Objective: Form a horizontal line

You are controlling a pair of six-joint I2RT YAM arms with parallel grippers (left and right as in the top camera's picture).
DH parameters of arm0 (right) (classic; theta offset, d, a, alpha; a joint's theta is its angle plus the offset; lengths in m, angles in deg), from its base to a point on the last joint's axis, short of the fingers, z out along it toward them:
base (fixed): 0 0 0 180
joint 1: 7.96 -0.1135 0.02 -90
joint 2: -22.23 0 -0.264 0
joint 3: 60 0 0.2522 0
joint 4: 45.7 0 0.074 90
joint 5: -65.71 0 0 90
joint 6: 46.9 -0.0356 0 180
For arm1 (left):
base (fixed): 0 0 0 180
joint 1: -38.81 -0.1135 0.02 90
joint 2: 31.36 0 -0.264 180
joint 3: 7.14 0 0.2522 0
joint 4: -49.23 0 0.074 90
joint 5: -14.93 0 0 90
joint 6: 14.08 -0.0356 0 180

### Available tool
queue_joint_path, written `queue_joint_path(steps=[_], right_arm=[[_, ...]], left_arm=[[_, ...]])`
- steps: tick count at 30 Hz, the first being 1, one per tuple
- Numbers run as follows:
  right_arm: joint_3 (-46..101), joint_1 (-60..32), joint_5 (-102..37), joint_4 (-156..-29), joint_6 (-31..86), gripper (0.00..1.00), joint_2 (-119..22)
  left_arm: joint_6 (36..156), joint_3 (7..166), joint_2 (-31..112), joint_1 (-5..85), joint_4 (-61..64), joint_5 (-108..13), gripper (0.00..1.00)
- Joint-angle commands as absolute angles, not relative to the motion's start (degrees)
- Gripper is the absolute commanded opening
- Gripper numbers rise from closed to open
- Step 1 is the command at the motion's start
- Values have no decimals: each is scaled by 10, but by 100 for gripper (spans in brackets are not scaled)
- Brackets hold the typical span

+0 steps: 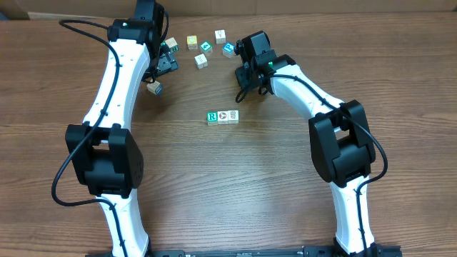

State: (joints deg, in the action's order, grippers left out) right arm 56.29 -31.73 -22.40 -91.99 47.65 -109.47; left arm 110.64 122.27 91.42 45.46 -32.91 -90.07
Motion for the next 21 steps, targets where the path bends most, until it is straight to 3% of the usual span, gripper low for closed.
queue_joint_path(steps=[1, 3, 7, 15, 21], right_arm=[[562, -320, -226, -919, 476, 41, -1098], [562, -320, -226, -921, 476, 49, -1098], [561, -320, -236, -925, 476, 49, -1098], [561, -320, -236, -928, 476, 35, -1098], [561, -320, -236, -934, 476, 35, -1098]], left_arm=[[1102, 1234, 901, 455, -330, -899, 100], [1102, 1234, 901, 455, -330, -899, 100], [1102, 1234, 901, 455, -330, -899, 100], [1102, 1234, 901, 455, -330, -899, 100], [1102, 1234, 901, 455, -330, -899, 100]])
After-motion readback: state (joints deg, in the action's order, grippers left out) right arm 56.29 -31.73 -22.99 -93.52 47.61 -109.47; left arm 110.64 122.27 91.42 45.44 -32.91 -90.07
